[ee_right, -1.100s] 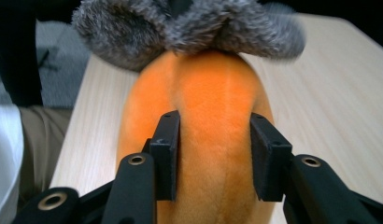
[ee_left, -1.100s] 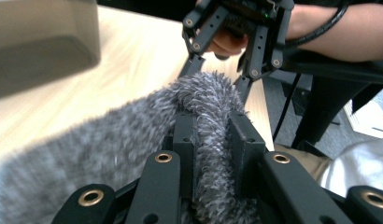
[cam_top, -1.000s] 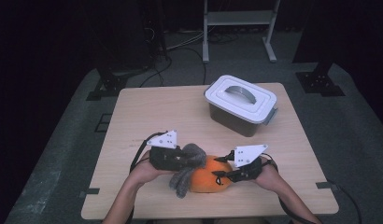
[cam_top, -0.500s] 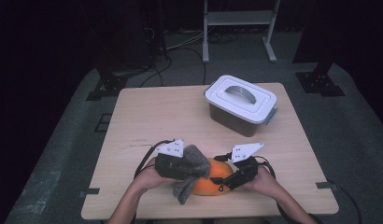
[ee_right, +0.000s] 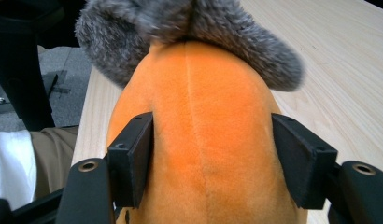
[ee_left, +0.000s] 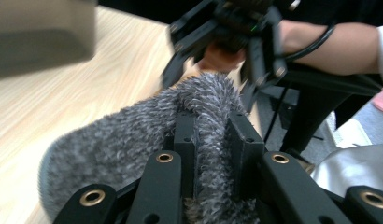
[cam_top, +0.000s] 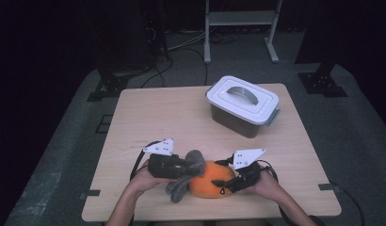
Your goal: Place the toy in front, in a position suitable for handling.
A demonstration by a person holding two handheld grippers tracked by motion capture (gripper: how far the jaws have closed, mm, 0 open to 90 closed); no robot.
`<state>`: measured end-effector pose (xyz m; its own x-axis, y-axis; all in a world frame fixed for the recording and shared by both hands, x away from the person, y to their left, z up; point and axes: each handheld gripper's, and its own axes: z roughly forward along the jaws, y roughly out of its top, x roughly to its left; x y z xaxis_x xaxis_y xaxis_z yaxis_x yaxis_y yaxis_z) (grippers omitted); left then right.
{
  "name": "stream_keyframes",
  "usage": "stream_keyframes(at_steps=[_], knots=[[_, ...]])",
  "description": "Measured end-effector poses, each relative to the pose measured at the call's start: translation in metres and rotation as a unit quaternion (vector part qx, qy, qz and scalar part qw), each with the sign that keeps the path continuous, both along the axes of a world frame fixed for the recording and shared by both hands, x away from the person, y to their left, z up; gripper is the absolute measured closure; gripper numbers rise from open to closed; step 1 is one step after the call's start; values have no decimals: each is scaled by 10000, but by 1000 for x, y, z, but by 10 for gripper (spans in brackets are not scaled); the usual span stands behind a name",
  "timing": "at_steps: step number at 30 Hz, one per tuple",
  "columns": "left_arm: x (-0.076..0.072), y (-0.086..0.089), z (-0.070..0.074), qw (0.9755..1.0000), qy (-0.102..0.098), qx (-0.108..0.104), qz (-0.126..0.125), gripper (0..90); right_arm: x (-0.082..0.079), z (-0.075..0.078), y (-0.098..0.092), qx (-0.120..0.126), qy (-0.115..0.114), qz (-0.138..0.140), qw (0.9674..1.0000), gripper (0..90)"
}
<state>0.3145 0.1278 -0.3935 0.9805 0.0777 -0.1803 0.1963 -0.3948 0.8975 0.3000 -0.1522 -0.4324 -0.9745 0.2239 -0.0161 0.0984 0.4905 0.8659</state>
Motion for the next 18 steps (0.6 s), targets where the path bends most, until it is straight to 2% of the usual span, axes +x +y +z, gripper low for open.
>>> stream_keyframes(at_steps=[2,4,6,11,14,18], knots=[[-3,-11,6,9998,-86,18,-158,756,-1,0,3,-3,-19,1,10000,332],[-5,-19,6,9993,-200,255,-182,756,-2,1,5,-14,-21,9,10000,330],[-5,-20,1,9988,-191,422,-158,757,-2,1,5,-30,-31,-14,10000,326],[-3,-7,-7,9992,-44,401,-29,757,-3,6,0,-18,-64,-13,10000,265],[-4,-3,-10,9994,25,347,-27,757,-6,9,-2,-111,-113,5,9999,242],[-5,-2,-10,9993,1,378,34,756,-10,14,-7,-195,-126,-31,9997,241]])
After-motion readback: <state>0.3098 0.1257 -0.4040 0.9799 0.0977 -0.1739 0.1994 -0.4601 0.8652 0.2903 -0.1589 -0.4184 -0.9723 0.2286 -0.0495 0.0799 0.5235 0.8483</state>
